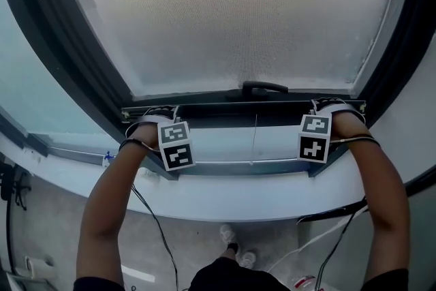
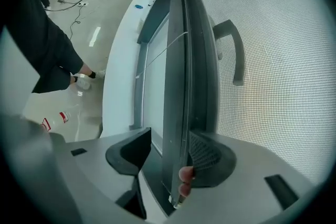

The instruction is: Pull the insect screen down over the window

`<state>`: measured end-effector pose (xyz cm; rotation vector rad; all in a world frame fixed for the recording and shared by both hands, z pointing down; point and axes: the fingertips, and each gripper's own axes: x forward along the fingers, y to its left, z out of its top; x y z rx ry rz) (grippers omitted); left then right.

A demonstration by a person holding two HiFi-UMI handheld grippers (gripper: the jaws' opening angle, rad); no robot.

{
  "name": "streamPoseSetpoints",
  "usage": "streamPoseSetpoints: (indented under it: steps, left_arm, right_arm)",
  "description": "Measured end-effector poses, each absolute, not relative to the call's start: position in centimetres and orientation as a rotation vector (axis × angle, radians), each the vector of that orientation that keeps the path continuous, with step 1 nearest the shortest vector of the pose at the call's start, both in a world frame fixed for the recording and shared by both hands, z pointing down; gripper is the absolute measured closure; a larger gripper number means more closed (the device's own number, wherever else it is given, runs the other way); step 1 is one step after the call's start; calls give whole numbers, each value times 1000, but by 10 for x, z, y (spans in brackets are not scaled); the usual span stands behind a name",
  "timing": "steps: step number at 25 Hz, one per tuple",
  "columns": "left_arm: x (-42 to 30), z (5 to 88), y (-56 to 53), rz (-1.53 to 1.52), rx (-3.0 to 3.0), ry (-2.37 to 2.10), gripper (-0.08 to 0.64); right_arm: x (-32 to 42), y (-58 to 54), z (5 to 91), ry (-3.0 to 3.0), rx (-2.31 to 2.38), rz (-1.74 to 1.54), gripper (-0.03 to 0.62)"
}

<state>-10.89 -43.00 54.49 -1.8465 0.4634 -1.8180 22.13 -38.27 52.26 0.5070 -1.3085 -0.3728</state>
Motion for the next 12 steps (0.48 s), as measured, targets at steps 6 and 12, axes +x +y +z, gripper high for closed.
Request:
streamPoseSetpoints:
  steps: [6, 12]
  left_arm:
    - [-111, 542, -432, -1794, -1778, 496, 264]
    - [-109, 551, -434, -1796, -1793, 550, 264]
  right_arm:
    - [221, -383, 519, -1259, 515, -397, 360]
    - [220, -388, 526, -1309, 622, -414, 360]
